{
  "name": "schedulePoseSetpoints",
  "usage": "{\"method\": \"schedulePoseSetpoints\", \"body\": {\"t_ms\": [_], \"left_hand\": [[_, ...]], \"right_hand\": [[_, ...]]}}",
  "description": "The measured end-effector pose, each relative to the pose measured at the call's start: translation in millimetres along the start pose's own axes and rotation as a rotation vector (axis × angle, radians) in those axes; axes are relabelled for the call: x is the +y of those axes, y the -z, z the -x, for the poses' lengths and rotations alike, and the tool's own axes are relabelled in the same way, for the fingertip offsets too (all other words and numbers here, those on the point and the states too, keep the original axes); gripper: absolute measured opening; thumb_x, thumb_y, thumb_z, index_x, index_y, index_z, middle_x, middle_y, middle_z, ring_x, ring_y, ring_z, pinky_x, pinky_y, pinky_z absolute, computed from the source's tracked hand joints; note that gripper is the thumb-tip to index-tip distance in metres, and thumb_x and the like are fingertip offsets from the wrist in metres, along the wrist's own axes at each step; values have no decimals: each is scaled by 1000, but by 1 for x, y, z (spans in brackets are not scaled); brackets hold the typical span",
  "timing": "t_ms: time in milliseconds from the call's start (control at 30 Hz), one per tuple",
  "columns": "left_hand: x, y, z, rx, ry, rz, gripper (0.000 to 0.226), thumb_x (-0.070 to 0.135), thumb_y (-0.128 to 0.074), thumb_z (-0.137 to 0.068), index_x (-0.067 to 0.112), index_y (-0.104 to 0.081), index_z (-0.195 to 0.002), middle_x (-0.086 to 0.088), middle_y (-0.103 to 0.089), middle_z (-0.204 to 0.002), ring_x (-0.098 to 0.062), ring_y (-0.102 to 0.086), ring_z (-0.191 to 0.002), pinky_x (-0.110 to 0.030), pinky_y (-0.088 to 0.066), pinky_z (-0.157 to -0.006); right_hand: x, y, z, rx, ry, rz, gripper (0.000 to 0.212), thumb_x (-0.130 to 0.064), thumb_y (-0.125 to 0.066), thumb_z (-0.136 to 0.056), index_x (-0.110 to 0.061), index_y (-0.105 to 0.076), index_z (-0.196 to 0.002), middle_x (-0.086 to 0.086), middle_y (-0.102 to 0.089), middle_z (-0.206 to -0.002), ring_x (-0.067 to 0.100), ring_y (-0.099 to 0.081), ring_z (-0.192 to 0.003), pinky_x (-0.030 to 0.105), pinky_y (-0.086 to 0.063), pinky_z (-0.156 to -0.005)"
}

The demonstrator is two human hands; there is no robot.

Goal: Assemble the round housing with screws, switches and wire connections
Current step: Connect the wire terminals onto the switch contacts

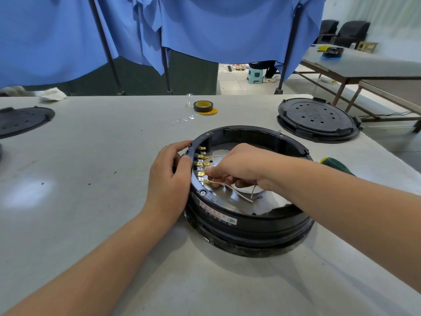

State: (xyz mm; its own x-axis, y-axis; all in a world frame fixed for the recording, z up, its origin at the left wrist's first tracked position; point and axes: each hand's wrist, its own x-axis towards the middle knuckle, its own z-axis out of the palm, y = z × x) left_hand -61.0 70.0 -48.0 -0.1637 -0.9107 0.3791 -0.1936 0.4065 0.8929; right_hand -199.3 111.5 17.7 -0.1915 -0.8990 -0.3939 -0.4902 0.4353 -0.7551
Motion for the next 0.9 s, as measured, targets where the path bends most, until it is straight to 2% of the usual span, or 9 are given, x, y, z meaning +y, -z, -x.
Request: {"method": "schedulePoseSetpoints", "body": {"t_ms": [100,400,600,733,833,900], "left_hand": [[1,-1,0,1,3,9,44,26,-41,-82,17,-63,-119,1,-57,-80,-18,-55,-78,-31,-42,-69],[1,-3,0,-2,12,29,43,26,-40,-82,17,-63,-118,-1,-58,-81,-20,-56,-79,-31,-41,-69],[2,-2,0,2,13,27,42,25,-40,-82,17,-63,-117,-2,-57,-77,-19,-56,-77,-30,-42,-69],[1,0,1,-9,-11,-15,38,22,-42,-87,17,-62,-118,2,-55,-74,-13,-54,-70,-19,-41,-61],[1,1,0,-12,-18,-47,32,11,-44,-95,15,-62,-121,1,-55,-75,-14,-53,-70,-21,-40,-61],[1,2,0,-15,-15,-59,31,11,-44,-95,14,-62,-121,1,-55,-75,-13,-53,-70,-21,-40,-61]], "right_hand": [[0,0,1,-20,-15,-11,22,-26,-70,-86,-10,-65,-72,-10,-49,-34,2,-37,-28,11,-31,-36],[0,-2,-1,-12,-22,-44,24,-25,-72,-84,-10,-62,-69,-10,-49,-34,1,-38,-28,11,-35,-37],[1,-2,-1,25,-9,-29,23,-29,-75,-81,-7,-68,-79,-5,-51,-44,3,-41,-38,13,-37,-40],[2,0,0,7,31,-15,33,-31,-73,-82,0,-73,-92,5,-62,-69,7,-44,-49,17,-42,-51],[2,3,2,-14,39,27,34,-34,-74,-81,-2,-73,-93,5,-65,-69,7,-46,-50,19,-41,-54],[3,6,2,-13,41,55,35,-37,-78,-74,-8,-74,-93,5,-74,-83,8,-50,-59,20,-40,-55]]}}
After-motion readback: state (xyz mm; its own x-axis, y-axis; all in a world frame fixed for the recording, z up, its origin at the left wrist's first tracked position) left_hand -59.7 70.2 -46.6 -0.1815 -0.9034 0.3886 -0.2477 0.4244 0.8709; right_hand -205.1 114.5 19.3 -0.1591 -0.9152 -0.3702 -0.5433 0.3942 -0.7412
